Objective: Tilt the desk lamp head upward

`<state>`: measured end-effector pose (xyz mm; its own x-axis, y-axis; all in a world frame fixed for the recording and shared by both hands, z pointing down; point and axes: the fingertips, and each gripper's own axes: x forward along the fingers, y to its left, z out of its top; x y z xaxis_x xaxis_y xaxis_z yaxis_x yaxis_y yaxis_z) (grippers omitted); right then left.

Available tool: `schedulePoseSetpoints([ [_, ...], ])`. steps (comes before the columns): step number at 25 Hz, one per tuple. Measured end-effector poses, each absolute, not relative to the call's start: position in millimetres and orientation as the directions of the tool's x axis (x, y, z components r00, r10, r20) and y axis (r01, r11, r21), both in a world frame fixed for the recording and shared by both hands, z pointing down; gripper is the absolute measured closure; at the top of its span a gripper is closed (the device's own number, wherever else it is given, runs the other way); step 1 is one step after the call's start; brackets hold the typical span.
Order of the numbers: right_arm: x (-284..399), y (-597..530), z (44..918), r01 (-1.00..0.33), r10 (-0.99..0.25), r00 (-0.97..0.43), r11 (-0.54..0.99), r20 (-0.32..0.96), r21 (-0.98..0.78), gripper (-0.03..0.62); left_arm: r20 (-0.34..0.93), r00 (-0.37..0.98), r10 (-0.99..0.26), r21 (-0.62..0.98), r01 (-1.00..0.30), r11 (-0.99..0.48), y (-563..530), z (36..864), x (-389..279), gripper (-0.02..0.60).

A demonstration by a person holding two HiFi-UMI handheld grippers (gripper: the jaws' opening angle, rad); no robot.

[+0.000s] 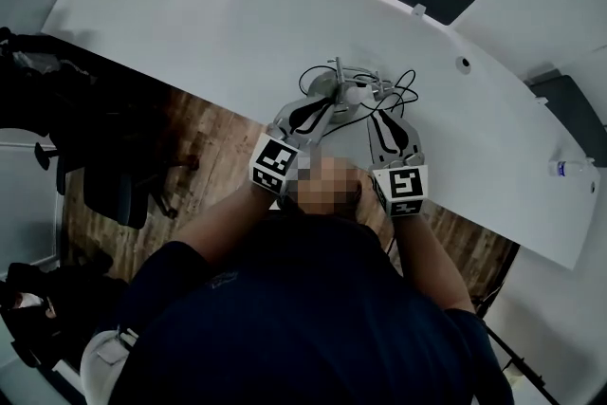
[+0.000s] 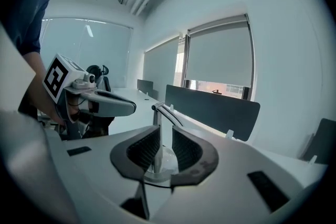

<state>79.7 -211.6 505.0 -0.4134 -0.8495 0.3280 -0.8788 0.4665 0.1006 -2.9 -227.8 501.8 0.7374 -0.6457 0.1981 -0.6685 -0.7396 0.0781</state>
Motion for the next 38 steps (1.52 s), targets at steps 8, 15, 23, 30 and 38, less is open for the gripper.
schedulePoseSetpoints([
  [8,96.1,-261.9,550.6,-0.849,-0.833,-0.374,0.485,0.408,0.212,0.441,0.257,0.684,-0.683,0.033,-0.712,-0.701,-270.1,531.5,11.6,0.445],
  [15,98.7,-295.0,577.3,-0.816,-0.843,-0.317,0.476,0.434,0.328,0.425,0.262,0.664,-0.7,0.014,-0.728,-0.685,-294.0,546.2,26.2,0.434],
  [23,109.1,-327.3,608.3,-0.827,-0.873,-0.216,0.402,0.438,0.393,0.48,0.283,0.646,-0.709,-0.046,-0.729,-0.683,-308.9,552.2,35.2,0.443],
  [30,124.3,-335.2,588.1,-0.799,-0.87,-0.157,0.39,0.468,0.458,0.505,0.258,0.672,-0.694,0.017,-0.721,-0.693,-309.1,557.5,37.7,0.445],
  [38,150.2,-338.5,518.6,-0.482,-0.932,0.003,0.317,0.363,0.817,0.508,0.264,0.678,-0.686,0.031,-0.717,-0.697,-308.4,556.6,39.8,0.445],
])
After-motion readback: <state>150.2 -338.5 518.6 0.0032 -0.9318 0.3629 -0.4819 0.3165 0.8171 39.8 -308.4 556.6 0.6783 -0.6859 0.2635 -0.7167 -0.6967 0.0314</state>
